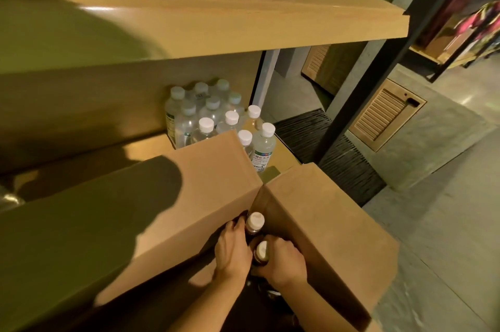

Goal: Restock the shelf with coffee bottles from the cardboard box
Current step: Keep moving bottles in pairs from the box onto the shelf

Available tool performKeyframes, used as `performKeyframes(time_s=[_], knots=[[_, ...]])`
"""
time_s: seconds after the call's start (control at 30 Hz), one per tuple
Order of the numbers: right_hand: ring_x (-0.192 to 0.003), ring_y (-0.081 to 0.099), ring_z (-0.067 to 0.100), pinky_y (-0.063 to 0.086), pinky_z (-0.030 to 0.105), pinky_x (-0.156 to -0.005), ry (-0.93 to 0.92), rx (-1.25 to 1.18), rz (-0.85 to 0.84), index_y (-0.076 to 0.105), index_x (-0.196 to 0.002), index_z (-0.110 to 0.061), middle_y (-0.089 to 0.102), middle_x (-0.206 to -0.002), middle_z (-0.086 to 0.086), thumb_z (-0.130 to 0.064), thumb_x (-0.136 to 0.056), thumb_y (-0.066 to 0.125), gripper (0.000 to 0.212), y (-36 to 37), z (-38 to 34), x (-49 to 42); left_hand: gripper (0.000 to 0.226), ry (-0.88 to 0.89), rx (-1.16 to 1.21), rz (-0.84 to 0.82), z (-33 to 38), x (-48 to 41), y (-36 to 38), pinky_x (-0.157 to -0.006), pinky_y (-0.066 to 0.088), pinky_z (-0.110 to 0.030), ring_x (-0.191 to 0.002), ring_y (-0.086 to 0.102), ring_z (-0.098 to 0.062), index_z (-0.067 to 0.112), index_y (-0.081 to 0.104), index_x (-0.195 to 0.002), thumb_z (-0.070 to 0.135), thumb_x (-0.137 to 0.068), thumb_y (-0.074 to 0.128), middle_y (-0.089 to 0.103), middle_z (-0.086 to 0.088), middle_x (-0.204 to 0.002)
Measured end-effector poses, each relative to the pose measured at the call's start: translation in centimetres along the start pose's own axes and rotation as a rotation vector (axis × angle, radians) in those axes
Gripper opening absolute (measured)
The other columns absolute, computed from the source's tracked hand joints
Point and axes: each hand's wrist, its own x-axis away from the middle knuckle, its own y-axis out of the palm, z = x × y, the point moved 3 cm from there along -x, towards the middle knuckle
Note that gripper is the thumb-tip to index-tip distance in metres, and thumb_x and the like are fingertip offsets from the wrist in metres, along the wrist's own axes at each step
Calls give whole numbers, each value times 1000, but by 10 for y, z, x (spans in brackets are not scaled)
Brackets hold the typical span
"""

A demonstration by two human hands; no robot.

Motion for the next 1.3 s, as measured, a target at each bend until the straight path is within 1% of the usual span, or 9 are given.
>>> performKeyframes(time_s=[0.27,0.43,0.6,0.83,0.93,1.03,1.1,1.2,1.3], knots=[[-103,64,17,52,29,-88,21,72,104,58,-112,-21,68,-111,-1,-28,-76,74,40,-1,-3,3,49,-7,50,25,3,6,1,-91,47,-28,-128,44,-16,23,43,-136,17,-89,55,46,-1,-137],[-102,65,17,52,30,-88,-10,58,91,59,-110,-20,68,-110,0,-31,-74,76,41,-1,-3,7,49,-5,145,35,-1,10,1,-101,42,-29,-133,40,-17,15,43,-134,14,-87,58,41,0,-143],[-100,65,14,52,29,-88,-86,-49,81,63,-104,-22,70,-106,-3,-35,-69,79,41,-8,-3,19,52,-8,281,26,-13,21,-9,-103,44,-32,-126,51,-19,12,43,-133,32,-88,59,52,-6,-136],[-97,65,8,51,24,-88,-240,-395,95,66,-100,-20,71,-101,-6,-25,-65,82,39,-43,-8,46,48,44,372,135,-11,43,-66,-98,48,-32,-113,61,-19,9,48,-126,37,-88,56,64,-8,-121],[-92,66,5,50,14,-76,-320,-581,102,63,-92,-24,69,-92,-10,-16,-69,80,30,-65,-18,63,48,62,406,164,0,54,-98,-98,48,-35,-115,60,-22,10,48,-125,38,-87,58,63,-8,-122],[-83,68,1,52,12,-69,-418,-707,105,63,-89,-25,70,-88,-10,-11,-75,76,23,-90,-33,86,57,27,475,159,12,65,-129,-103,41,-37,-124,52,-24,12,42,-134,38,-86,59,57,-7,-130],[-78,68,-3,52,10,-66,-464,-795,116,65,-87,-23,70,-86,-8,-10,-77,74,18,-106,-40,101,51,48,534,176,19,73,-151,-103,44,-44,-120,55,-23,18,48,-126,42,-83,61,60,-4,-125],[-82,68,3,52,14,-66,-488,-953,130,64,-95,-17,70,-91,-4,-15,-79,72,17,-130,-50,121,33,101,644,203,34,89,-190,-95,48,-38,-108,60,-15,22,55,-111,39,-83,62,65,5,-110],[-91,69,9,55,19,-77,-551,-997,152,64,-105,-12,71,-98,0,-21,-81,70,26,-155,-61,139,36,166,736,199,54,109,-228,-95,46,-32,-107,59,-10,25,53,-122,35,-88,58,63,9,-112]])
